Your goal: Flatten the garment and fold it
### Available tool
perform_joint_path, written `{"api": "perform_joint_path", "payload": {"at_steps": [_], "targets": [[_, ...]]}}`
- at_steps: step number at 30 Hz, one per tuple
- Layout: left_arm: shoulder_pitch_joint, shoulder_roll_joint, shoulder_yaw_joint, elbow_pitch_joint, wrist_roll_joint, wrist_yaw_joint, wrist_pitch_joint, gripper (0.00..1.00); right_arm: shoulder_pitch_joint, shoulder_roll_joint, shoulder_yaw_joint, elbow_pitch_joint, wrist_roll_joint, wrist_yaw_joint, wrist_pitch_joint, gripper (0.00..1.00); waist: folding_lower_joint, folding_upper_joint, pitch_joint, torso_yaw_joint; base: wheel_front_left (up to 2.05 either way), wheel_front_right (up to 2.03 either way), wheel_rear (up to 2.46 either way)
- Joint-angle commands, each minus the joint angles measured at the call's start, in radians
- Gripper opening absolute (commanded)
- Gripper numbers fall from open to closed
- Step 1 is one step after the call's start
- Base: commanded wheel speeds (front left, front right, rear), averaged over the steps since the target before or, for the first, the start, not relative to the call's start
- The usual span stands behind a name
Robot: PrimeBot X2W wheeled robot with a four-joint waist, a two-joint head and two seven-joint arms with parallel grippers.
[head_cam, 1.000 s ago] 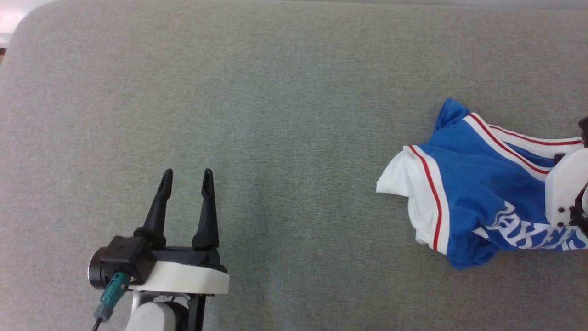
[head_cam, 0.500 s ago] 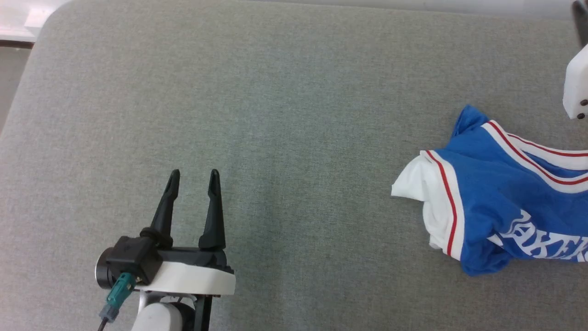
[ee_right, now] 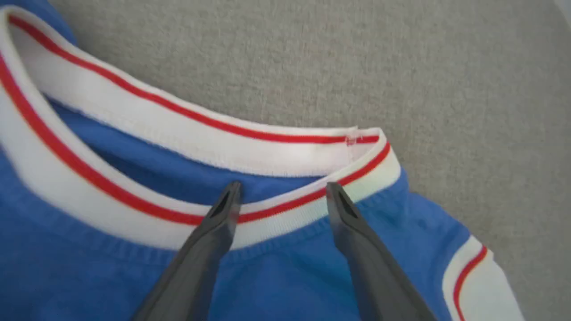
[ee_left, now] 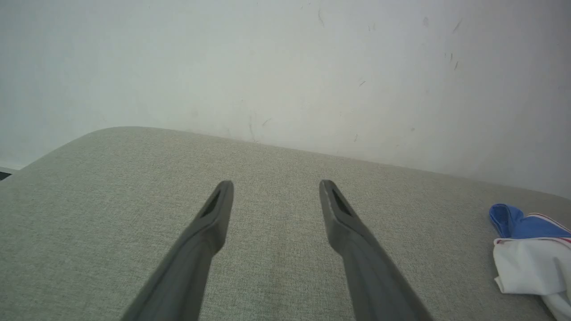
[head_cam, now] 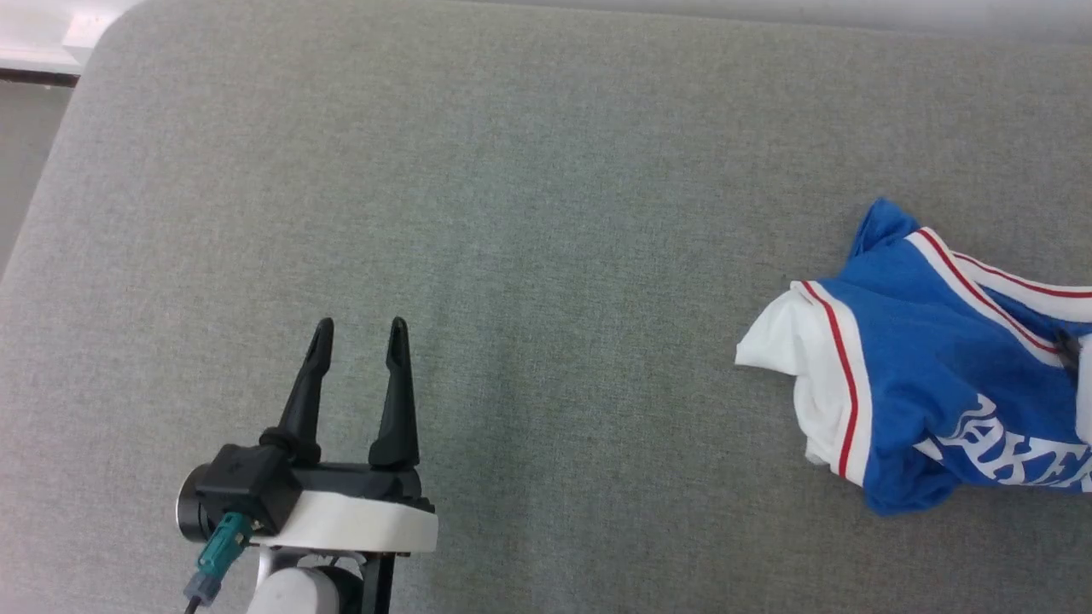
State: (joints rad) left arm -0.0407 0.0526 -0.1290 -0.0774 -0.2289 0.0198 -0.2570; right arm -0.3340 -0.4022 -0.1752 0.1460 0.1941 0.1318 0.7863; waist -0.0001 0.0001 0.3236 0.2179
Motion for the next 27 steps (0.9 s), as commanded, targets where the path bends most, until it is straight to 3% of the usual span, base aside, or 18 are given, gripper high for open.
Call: {"api": "perform_joint_path", "payload": {"at_steps": [1, 6, 7, 8, 18, 27], "targets": [[0.006, -0.002, 0.000, -0.004, 0.002, 0.001, -0.005, 1.00, 0.019, 0.003, -0.012, -0.008, -0.004, -0.001, 0.008, 1.00, 0.0001, -0.0001, 0.011, 0.000, 0.00, 0.00, 0.00], [-0.011, -0.002, -0.003, -0.002, 0.006, -0.005, -0.005, 1.00, 0.064, 0.031, -0.052, -0.010, -0.026, -0.001, -0.002, 1.00, 0.0001, -0.0001, 0.042, 0.000, 0.00, 0.00, 0.00], [-0.015, -0.002, -0.001, -0.002, 0.008, -0.007, -0.005, 1.00, 0.061, 0.040, -0.058, -0.004, -0.032, -0.001, -0.004, 0.30, 0.0001, -0.0001, 0.048, -0.001, 0.00, 0.00, 0.00], [-0.019, -0.002, 0.001, -0.003, 0.010, -0.008, -0.005, 1.00, 0.056, 0.048, -0.061, 0.002, -0.039, -0.001, -0.011, 0.00, 0.0001, -0.0001, 0.053, -0.001, 0.00, 0.00, 0.00], [-0.028, -0.002, 0.004, 0.012, 0.005, -0.011, -0.005, 1.00, -0.042, 0.050, -0.020, -0.014, -0.080, -0.001, -0.147, 0.00, 0.0001, -0.0001, 0.027, -0.002, 0.00, 0.00, 0.00], [-0.038, -0.002, 0.003, 0.002, -0.010, -0.005, -0.005, 1.00, -0.323, -0.030, 0.174, -0.059, -0.077, -0.001, -0.216, 0.00, 0.0001, -0.0001, 0.057, 0.018, 0.00, 0.00, 0.00]]}}
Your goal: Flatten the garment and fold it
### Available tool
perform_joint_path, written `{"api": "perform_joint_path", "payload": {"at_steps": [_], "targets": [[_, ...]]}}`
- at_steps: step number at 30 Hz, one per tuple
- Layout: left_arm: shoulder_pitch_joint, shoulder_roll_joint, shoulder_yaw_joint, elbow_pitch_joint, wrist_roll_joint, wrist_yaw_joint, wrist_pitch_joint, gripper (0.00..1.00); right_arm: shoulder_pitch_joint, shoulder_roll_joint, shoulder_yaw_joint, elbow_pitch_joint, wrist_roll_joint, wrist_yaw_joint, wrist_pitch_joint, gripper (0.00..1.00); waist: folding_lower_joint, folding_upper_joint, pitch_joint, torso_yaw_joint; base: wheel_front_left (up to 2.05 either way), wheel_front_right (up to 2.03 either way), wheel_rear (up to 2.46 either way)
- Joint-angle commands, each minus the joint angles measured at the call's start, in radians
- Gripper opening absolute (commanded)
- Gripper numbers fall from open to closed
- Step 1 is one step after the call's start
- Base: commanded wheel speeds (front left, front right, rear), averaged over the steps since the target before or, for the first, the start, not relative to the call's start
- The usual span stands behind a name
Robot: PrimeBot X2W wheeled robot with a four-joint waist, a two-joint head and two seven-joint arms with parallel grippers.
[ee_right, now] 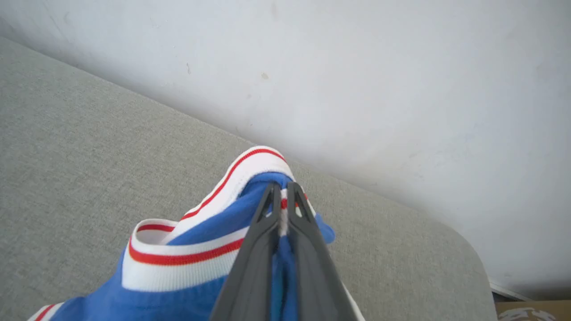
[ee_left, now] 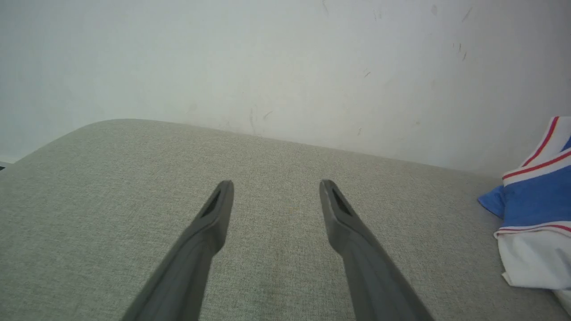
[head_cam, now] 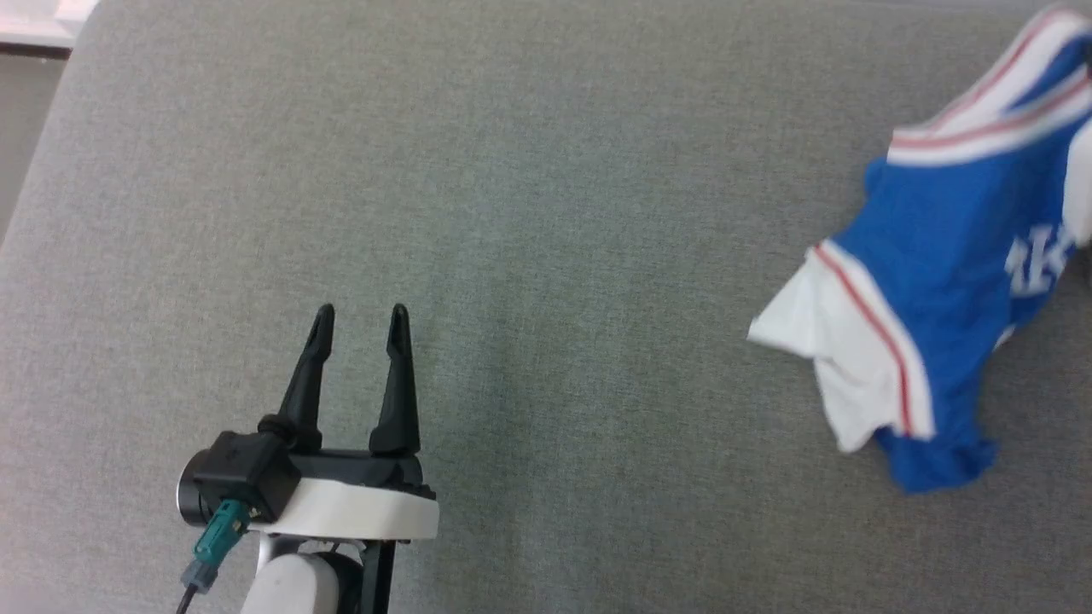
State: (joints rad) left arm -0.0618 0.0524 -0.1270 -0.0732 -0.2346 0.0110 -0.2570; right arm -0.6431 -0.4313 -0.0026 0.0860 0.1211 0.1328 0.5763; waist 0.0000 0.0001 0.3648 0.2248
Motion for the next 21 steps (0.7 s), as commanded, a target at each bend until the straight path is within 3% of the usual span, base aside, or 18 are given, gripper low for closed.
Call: {"api": "perform_joint_path", "payload": {"at_steps": [1, 10, 11, 13, 17, 21], "targets": [[-0.021, -0.002, -0.001, -0.002, -0.006, 0.005, -0.005, 1.00, -0.054, -0.005, 0.022, 0.015, -0.008, -0.002, -0.009, 0.00, 0.0000, -0.0001, 0.025, 0.015, 0.00, 0.00, 0.00], [-0.056, -0.002, -0.044, 0.016, -0.034, 0.015, -0.005, 1.00, -0.227, 0.019, 0.123, 0.284, -0.058, -0.002, -0.065, 0.00, 0.0000, -0.0001, 0.073, 0.060, 0.00, 0.00, 0.00], [-0.059, -0.002, -0.047, 0.018, -0.035, 0.016, -0.005, 1.00, -0.232, 0.021, 0.128, 0.314, -0.062, -0.002, -0.079, 0.13, 0.0000, -0.0001, 0.075, 0.062, 0.00, 0.00, 0.00], [-0.064, -0.002, -0.051, 0.023, -0.038, 0.019, -0.005, 1.00, -0.241, 0.026, 0.131, 0.363, -0.065, -0.002, -0.109, 1.00, 0.0000, -0.0001, 0.074, 0.063, 0.00, 0.00, 0.00], [-0.070, -0.002, -0.050, 0.031, -0.034, 0.020, -0.005, 1.00, -0.254, 0.036, 0.123, 0.415, -0.060, -0.002, -0.176, 1.00, 0.0000, -0.0001, 0.054, 0.051, 0.00, 0.00, 0.00], [-0.060, -0.002, -0.037, 0.035, -0.028, 0.021, -0.005, 1.00, -0.235, 0.057, 0.077, 0.393, -0.035, -0.002, -0.247, 1.00, 0.0000, -0.0001, 0.011, 0.026, 0.00, 0.00, 0.00]]}}
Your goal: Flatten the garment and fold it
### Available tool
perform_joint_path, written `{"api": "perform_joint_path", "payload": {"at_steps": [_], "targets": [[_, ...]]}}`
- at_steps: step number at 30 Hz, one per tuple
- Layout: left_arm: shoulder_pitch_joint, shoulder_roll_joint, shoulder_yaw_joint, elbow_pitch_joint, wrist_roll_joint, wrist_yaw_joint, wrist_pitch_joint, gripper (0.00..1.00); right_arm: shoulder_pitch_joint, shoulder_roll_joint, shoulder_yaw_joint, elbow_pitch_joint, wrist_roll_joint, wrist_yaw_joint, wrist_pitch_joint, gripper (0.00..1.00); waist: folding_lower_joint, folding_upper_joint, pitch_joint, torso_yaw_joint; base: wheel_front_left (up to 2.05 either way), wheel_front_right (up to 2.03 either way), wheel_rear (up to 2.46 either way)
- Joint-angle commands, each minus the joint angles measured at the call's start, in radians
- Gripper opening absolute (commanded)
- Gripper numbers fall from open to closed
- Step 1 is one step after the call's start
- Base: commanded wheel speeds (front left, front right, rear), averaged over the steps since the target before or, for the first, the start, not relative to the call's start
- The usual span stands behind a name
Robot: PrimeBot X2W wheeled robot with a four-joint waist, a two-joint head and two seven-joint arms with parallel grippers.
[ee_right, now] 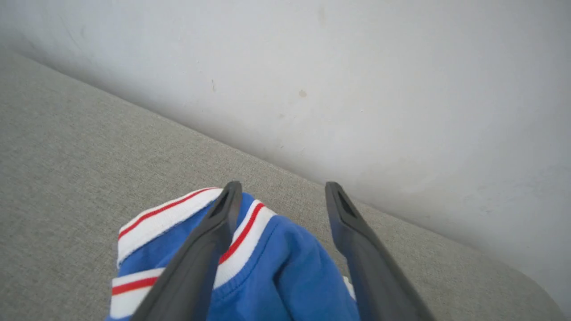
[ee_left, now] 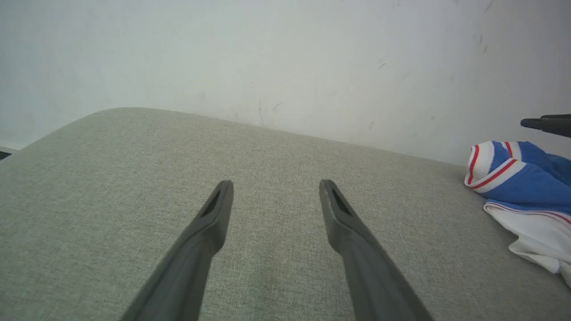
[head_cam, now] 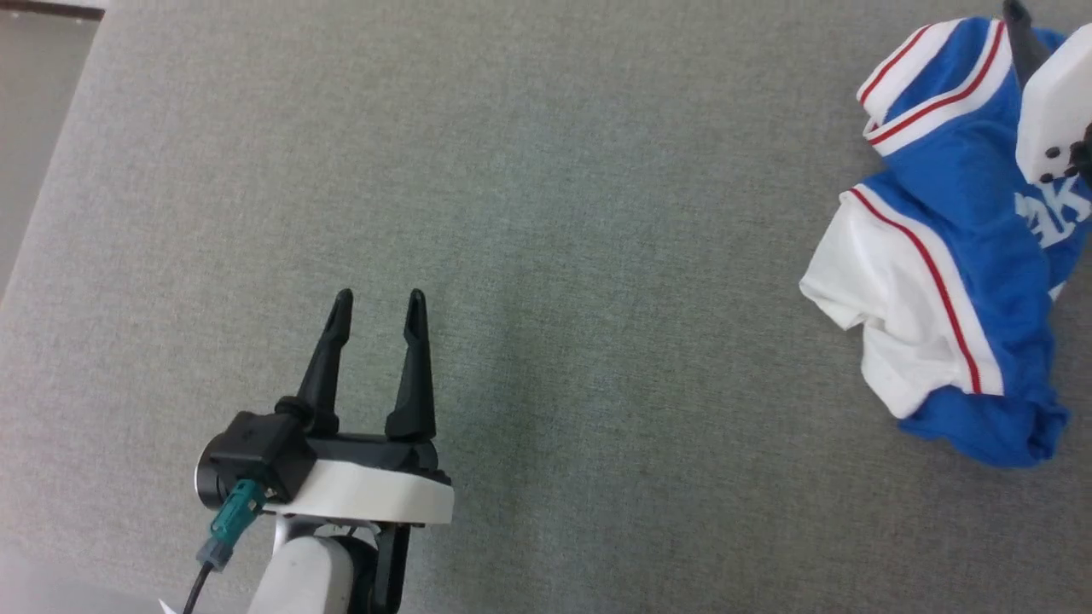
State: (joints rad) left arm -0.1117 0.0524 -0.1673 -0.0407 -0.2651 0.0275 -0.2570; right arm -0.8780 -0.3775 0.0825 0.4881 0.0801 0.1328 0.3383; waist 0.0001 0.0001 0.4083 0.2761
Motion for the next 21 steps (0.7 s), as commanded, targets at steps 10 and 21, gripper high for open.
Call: {"api": "perform_joint_path", "payload": {"at_steps": [10, 21], "targets": [[0.082, 0.000, 0.062, 0.000, 0.046, -0.018, -0.005, 1.00, 0.377, 0.132, -0.215, -0.393, 0.016, -0.002, -0.144, 1.00, -0.0001, -0.0001, -0.156, -0.120, 0.00, 0.00, 0.00], [0.148, 0.005, 0.093, -0.012, 0.073, -0.040, -0.005, 1.00, 0.894, 0.326, -0.438, -0.720, 0.011, -0.002, -0.262, 1.00, -0.0001, -0.0001, -0.190, -0.197, 0.00, 0.00, 0.00]]}}
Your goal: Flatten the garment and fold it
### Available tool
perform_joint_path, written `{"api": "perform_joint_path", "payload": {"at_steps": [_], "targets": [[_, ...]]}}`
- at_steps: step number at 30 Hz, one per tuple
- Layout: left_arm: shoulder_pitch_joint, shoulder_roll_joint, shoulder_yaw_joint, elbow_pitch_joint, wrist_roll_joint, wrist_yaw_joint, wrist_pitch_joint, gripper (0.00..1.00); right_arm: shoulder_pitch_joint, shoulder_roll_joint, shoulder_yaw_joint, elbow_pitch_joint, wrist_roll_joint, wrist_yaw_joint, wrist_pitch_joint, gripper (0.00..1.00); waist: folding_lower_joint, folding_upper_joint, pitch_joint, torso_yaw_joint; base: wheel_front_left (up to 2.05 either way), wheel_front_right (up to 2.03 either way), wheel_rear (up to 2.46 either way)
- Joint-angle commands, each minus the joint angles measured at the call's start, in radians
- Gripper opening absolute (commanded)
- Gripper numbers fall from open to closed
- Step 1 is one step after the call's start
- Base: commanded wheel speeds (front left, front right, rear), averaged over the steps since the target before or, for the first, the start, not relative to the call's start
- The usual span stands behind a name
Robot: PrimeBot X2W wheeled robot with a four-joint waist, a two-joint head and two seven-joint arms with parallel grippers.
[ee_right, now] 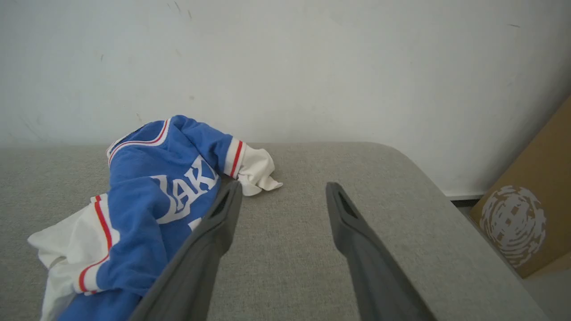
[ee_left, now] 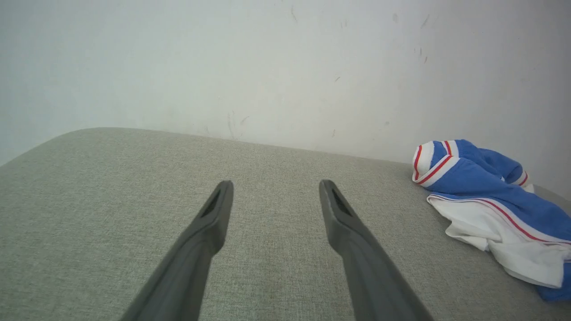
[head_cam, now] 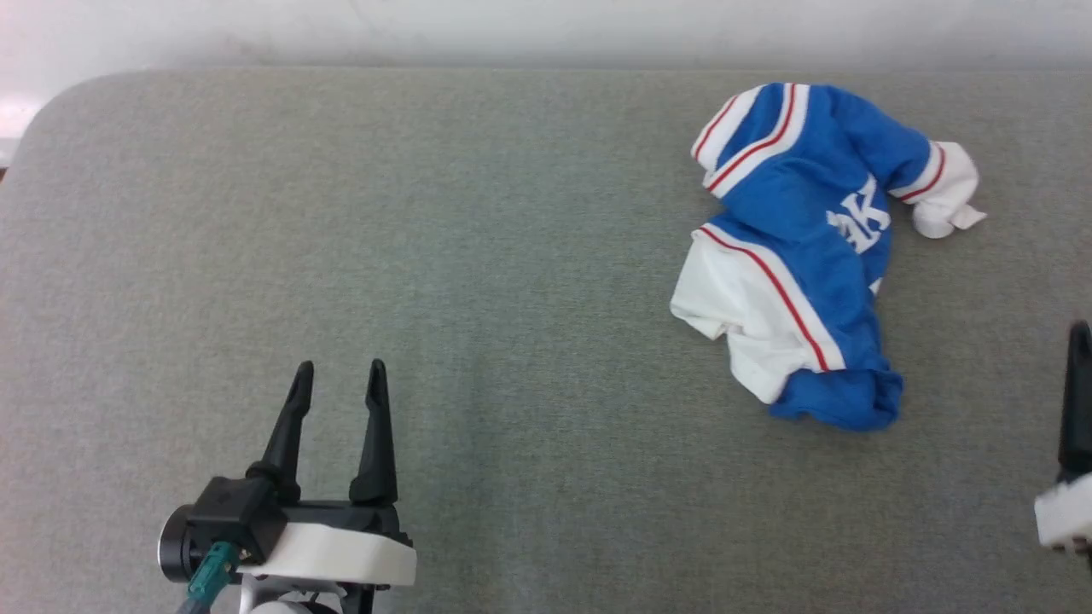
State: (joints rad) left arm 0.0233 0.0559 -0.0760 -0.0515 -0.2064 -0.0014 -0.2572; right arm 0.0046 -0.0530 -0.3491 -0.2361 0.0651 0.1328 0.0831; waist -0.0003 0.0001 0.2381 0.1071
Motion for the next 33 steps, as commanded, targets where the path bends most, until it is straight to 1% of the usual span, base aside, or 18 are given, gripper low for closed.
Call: {"api": "perform_joint_path", "payload": {"at_steps": [1, 4, 8, 9, 13, 16, 20, 24, 29, 33], "targets": [[0.013, 0.001, -0.002, 0.000, 0.018, -0.014, -0.005, 1.00, 0.030, 0.002, -0.016, 0.012, 0.056, -0.002, -0.012, 1.00, 0.0003, -0.0001, -0.022, -0.034, 0.00, 0.00, 0.00], [-0.014, 0.005, -0.024, 0.007, 0.030, -0.029, -0.004, 1.00, 0.056, 0.002, -0.021, 0.028, 0.101, -0.002, -0.031, 1.00, 0.0003, -0.0001, -0.026, -0.049, 0.00, 0.00, 0.00], [-0.121, 0.023, -0.087, 0.026, 0.060, -0.067, 0.044, 1.00, 0.046, 0.003, -0.017, 0.021, 0.104, -0.002, -0.039, 1.00, 0.0003, -0.0001, -0.020, -0.058, 0.00, 0.00, 0.00], [-0.121, 0.023, -0.087, 0.026, 0.060, -0.067, 0.044, 1.00, 0.046, 0.003, -0.017, 0.021, 0.104, -0.002, -0.039, 1.00, 0.0003, -0.0001, -0.020, -0.058, 0.00, 0.00, 0.00], [-0.263, 0.035, -0.180, 0.077, 0.079, -0.103, 0.158, 1.00, 0.020, 0.003, -0.015, 0.010, 0.097, -0.002, -0.036, 1.00, 0.0003, -0.0001, 0.004, -0.061, 0.00, 0.00, 0.00], [-0.371, 0.035, -0.250, 0.127, 0.079, -0.118, 0.247, 1.00, 0.006, 0.003, -0.010, 0.008, 0.102, -0.002, -0.034, 1.00, 0.0003, -0.0001, 0.032, -0.065, 0.00, 0.00, 0.00], [-0.489, 0.024, -0.346, 0.199, 0.039, -0.126, 0.359, 1.00, -0.007, 0.003, 0.001, 0.025, 0.117, -0.002, -0.034, 1.00, 0.0003, -0.0001, 0.071, -0.072, 0.00, 0.00, 0.00], [-0.580, 0.016, -0.421, 0.267, 0.010, -0.128, 0.417, 1.00, -0.023, 0.003, 0.018, 0.045, 0.127, -0.002, -0.043, 1.00, 0.0003, -0.0001, 0.106, -0.089, 0.00, 0.00, 0.00], [-0.646, 0.012, -0.481, 0.372, -0.011, -0.129, 0.477, 1.00, -0.043, 0.003, 0.029, 0.063, 0.135, -0.002, -0.051, 1.00, 0.0003, -0.0001, 0.138, -0.116, 0.00, 0.00, 0.00], [-0.681, 0.012, -0.501, 0.430, -0.021, -0.129, 0.511, 1.00, -0.053, 0.003, 0.028, 0.081, 0.138, -0.002, -0.057, 1.00, 0.0003, -0.0001, 0.156, -0.130, 0.00, 0.00, 0.00]]}}
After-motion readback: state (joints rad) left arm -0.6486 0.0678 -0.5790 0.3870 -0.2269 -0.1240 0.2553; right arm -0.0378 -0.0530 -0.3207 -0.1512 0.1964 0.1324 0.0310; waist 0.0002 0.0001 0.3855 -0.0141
